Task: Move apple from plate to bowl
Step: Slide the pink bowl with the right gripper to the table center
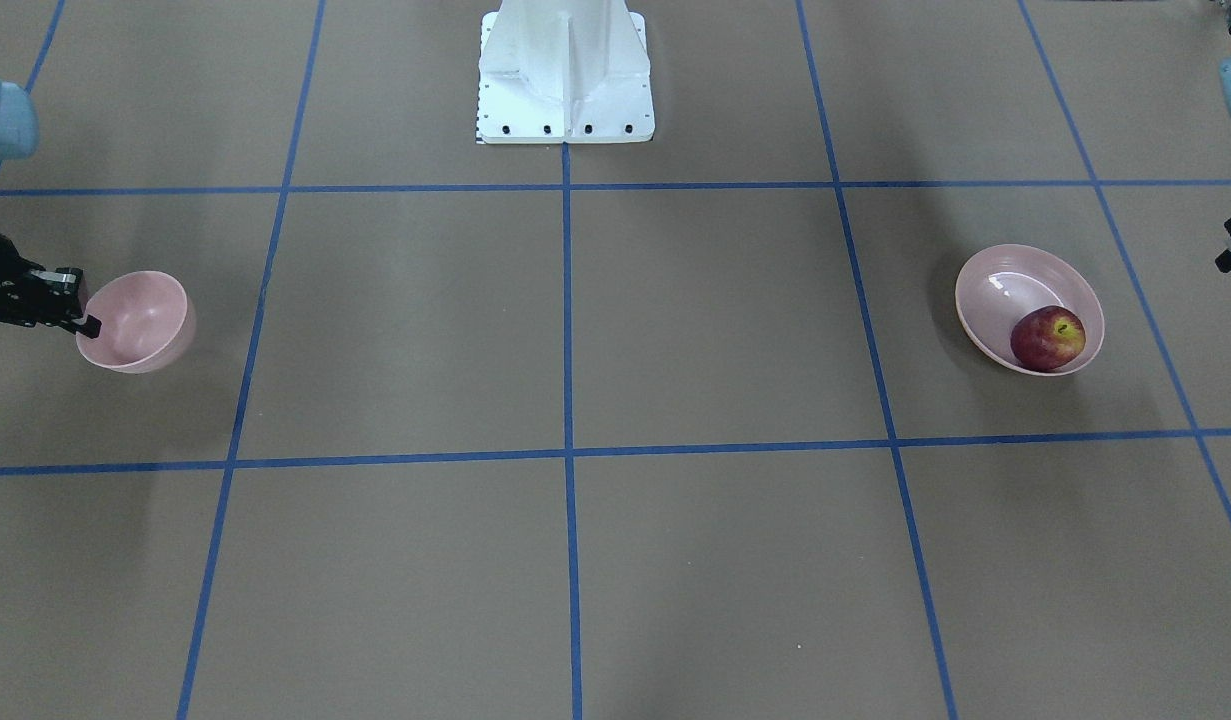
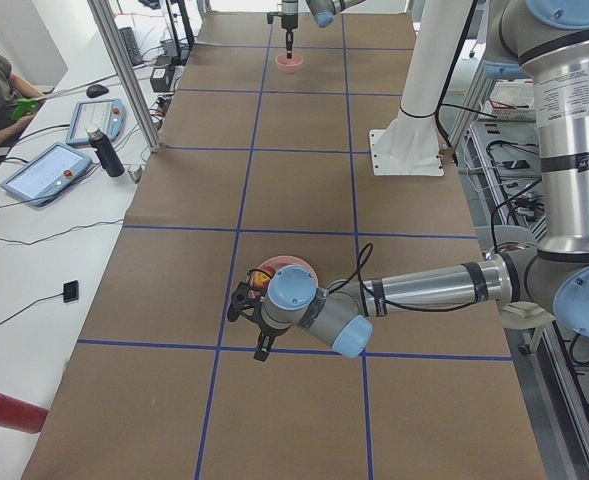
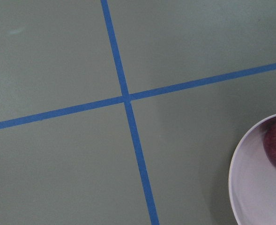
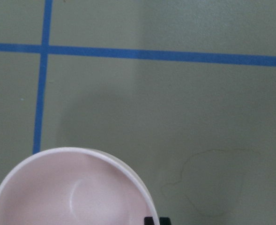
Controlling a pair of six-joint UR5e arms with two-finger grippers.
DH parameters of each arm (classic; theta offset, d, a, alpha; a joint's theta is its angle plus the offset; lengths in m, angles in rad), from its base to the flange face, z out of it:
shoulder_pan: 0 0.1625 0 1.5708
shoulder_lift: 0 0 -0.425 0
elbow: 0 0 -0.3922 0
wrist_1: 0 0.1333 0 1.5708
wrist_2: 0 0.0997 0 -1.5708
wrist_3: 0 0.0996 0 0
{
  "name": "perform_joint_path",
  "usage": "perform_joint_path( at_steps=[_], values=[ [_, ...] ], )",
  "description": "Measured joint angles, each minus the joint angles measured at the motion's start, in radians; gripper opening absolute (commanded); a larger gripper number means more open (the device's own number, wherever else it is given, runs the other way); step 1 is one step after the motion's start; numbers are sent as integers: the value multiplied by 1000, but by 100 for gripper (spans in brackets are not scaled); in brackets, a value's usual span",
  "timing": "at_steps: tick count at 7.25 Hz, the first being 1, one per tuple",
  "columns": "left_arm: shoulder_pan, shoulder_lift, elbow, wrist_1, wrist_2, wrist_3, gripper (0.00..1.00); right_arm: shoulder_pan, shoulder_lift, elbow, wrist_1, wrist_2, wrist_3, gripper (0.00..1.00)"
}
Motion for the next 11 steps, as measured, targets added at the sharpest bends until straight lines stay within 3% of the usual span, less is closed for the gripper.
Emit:
perform_joint_path(
  at_steps=[2, 4, 5, 7, 9, 11],
  values=[
    [0, 0, 0, -1, 0, 0, 98, -124, 168, -1, -21, -86, 251, 0],
    [0, -4, -1, 0, 1, 0, 98, -266, 432, -44, -227, -227, 416, 0],
    [0, -9, -1, 1, 1, -1, 98, -324, 564, -107, -313, -283, 471, 0],
    [0, -13, -2, -2, 2, 0, 98, -399, 745, -281, -345, -355, 600, 0],
    [0, -13, -2, -5, 4, 0, 98, -432, 788, -335, -343, -388, 643, 0],
    [0, -12, -2, -5, 7, 0, 98, -439, 759, -312, -342, -378, 645, 0]
  ],
)
